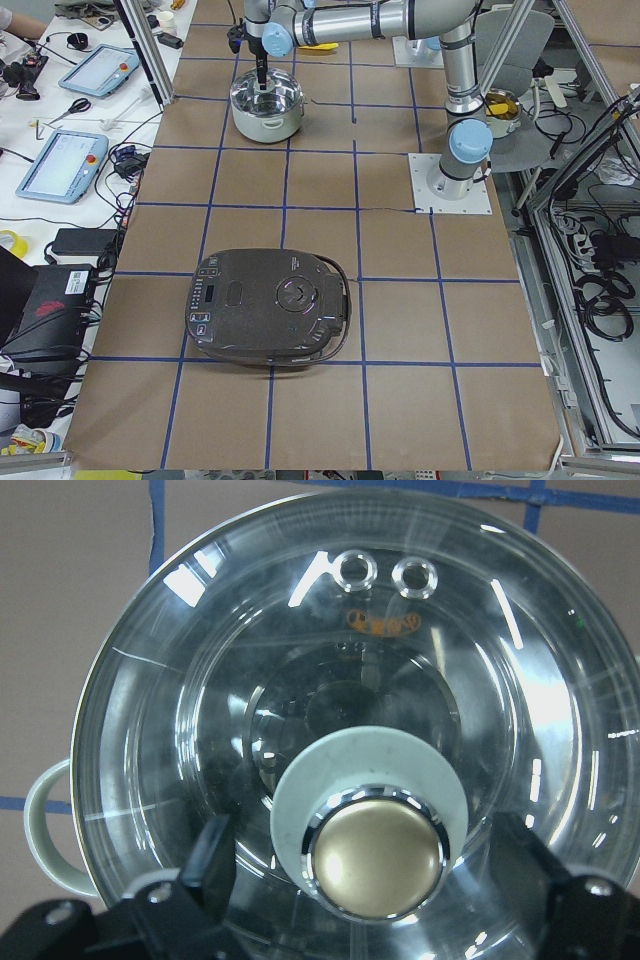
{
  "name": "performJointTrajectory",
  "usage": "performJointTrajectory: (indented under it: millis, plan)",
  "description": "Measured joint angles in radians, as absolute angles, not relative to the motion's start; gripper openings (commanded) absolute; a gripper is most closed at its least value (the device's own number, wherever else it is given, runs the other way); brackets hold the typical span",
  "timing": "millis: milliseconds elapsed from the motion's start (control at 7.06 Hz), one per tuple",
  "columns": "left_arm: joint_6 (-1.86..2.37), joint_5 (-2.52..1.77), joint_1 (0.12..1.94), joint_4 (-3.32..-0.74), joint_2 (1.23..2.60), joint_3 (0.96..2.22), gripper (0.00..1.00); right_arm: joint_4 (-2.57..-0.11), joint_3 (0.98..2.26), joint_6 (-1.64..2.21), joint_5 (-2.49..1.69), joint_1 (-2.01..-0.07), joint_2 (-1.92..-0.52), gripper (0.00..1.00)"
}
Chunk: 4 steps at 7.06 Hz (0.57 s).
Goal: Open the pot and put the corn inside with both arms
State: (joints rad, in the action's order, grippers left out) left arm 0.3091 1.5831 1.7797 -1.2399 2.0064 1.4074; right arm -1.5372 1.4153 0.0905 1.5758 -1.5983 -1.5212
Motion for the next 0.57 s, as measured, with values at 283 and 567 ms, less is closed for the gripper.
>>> performJointTrajectory:
  millis: [283, 567]
  plan:
    - [0.309, 1.583, 1.781, -1.240, 1.999, 1.422, 0.73, -1.537, 1.417, 0.091, 1.578, -1.598, -1.523, 1.00]
    - [0.307, 1.583, 1.781, -1.238, 1.996, 1.432, 0.62, -1.537, 1.418, 0.090, 1.578, -1.599, -1.529, 1.00]
